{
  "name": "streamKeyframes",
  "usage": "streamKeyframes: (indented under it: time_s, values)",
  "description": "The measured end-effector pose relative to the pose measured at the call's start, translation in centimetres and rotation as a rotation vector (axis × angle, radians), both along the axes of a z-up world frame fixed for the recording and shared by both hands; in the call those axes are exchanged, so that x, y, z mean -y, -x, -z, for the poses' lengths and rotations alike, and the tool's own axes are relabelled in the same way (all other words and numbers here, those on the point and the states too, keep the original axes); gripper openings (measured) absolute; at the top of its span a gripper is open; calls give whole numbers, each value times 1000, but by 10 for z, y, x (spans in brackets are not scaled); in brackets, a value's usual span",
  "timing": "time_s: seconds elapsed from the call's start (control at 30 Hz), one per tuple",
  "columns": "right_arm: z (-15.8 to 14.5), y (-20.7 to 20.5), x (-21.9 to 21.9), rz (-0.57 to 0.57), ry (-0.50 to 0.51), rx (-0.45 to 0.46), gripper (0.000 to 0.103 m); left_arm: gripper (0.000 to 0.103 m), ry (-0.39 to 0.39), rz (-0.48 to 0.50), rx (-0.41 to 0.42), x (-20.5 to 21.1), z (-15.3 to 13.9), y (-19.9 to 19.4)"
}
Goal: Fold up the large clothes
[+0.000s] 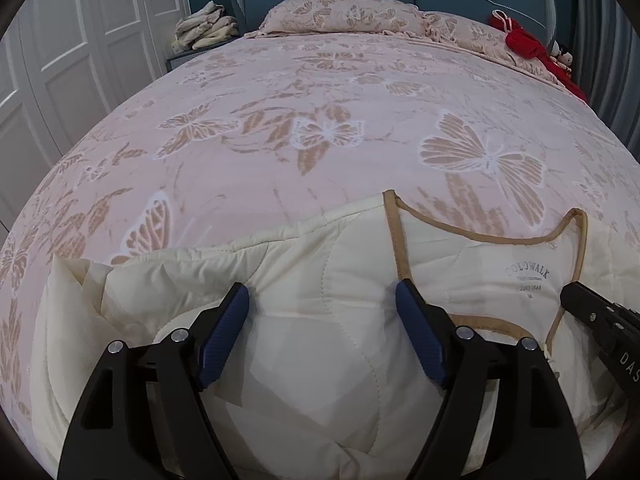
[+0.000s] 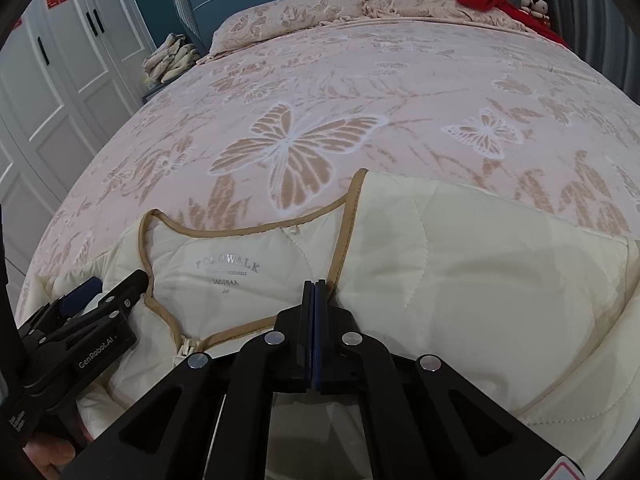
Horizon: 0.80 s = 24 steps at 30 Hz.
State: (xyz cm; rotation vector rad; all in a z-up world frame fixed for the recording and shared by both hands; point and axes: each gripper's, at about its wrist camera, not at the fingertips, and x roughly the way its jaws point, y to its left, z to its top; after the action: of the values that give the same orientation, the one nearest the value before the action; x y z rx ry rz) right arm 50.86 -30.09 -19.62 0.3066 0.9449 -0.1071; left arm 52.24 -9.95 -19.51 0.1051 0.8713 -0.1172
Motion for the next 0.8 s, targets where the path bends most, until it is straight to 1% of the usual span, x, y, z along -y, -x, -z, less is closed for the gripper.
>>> streamKeyframes:
  time_s: [0.17, 0.23, 0.27, 0.3, 0.33, 0.37, 0.4, 0.43, 0.47, 0.5, 0.53, 0.57, 0.6, 0.63, 0.67, 0.7, 0.73, 0.77, 0.8]
  values:
    - [3, -4, -3, 4, 35, 3, 0, 79, -30, -16, 16, 4, 2, 0]
    - [5, -9, -8, 11, 77, -8, 0, 81, -52, -24, 15, 5, 1, -1]
    - [4, -10, -11, 11, 101, -18, 0, 84, -67, -31, 11, 6, 0, -1]
    - [1, -12, -16, 4, 143, -39, 0, 87, -80, -41, -1, 5, -3, 0]
    - [-5, -11, -21, -4, 183, -63, 0, 87, -78, -51, -21, 2, -8, 4]
    - [-11, -9, -25, -10, 202, -75, 0, 87, -66, -61, -34, -4, -14, 8]
    - [-29, 5, -26, -7, 195, -54, 9, 87, -22, -86, -35, -16, -27, 20]
    - [-42, 21, -25, 2, 164, -12, 15, 87, 52, -92, -29, -32, -41, 36]
    - [-64, 53, -20, -1, 99, 64, 20, 89, 124, -82, -37, -49, -52, 52]
    - [-76, 80, -17, -7, 62, 94, 31, 93, 159, -79, -57, -62, -59, 65]
    - [-89, 114, -12, -3, 31, 118, 39, 94, 204, -80, -98, -85, -66, 90]
    - [-99, 155, -3, 17, 8, 141, 41, 95, 233, -76, -122, -100, -68, 106]
    - [-105, 183, 3, 30, -8, 149, 46, 95, 266, -75, -146, -120, -69, 129]
    - [-110, 220, 11, 43, -24, 152, 51, 95, 298, -87, -168, -146, -69, 158]
    - [-114, 265, 22, 71, -25, 136, 53, 95, 305, -97, -180, -160, -69, 175]
    - [-115, 291, 29, 93, -18, 116, 55, 95, 301, -107, -193, -176, -69, 197]
    - [-116, 328, 37, 120, -7, 86, 58, 95, 287, -117, -205, -194, -69, 225]
    - [-115, 362, 45, 146, -3, 52, 60, 95, 276, -121, -205, -203, -68, 242]
    - [-113, 390, 49, 174, -12, 20, 64, 95, 259, -118, -207, -213, -69, 263]
